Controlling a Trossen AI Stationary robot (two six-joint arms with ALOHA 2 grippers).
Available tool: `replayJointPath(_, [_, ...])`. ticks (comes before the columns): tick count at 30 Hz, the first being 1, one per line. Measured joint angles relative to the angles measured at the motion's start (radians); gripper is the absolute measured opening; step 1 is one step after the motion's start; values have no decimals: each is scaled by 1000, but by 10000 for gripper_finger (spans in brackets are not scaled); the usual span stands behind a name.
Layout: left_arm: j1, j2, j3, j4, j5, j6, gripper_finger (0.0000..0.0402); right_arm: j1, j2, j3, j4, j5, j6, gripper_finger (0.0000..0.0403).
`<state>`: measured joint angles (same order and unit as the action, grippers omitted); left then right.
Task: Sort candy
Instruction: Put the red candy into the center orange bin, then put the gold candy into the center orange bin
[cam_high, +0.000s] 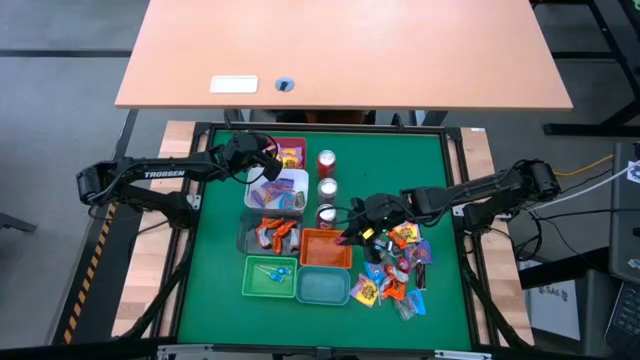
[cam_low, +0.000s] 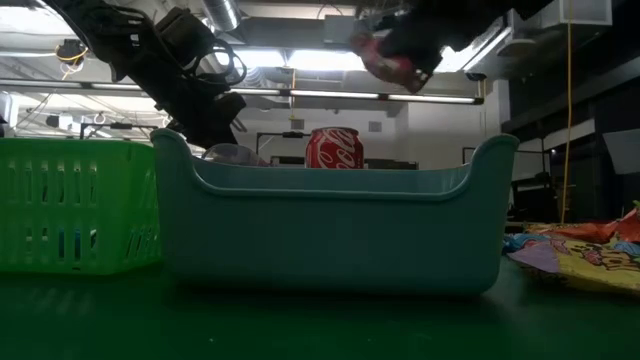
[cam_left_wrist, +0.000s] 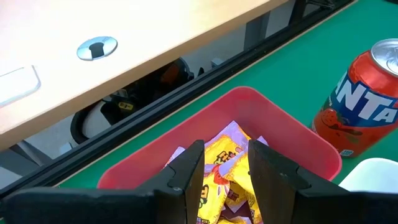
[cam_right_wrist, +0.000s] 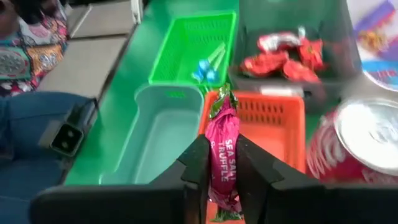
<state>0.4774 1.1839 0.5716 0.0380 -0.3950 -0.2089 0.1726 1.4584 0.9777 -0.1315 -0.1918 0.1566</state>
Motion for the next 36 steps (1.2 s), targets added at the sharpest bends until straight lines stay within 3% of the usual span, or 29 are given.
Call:
replayJointPath(14, [-11,0,0,0,5,0,114,-3,84,-1,23,0,1,140])
replayJointPath(22, [-13,0,0,0,6,0,114,-12,83,-1,-42,0,2,141])
replayJointPath(26, [-13,0,0,0,7,0,114,-43,57,2,-131,-1,2,139])
replayJointPath(31, [-15,0,0,9,11,-58,114,-109,34,68,-369,0,0,139])
replayJointPath(36, [-23,0,0,24,54,-76,114,-172,34,131,-631,97,-55,139])
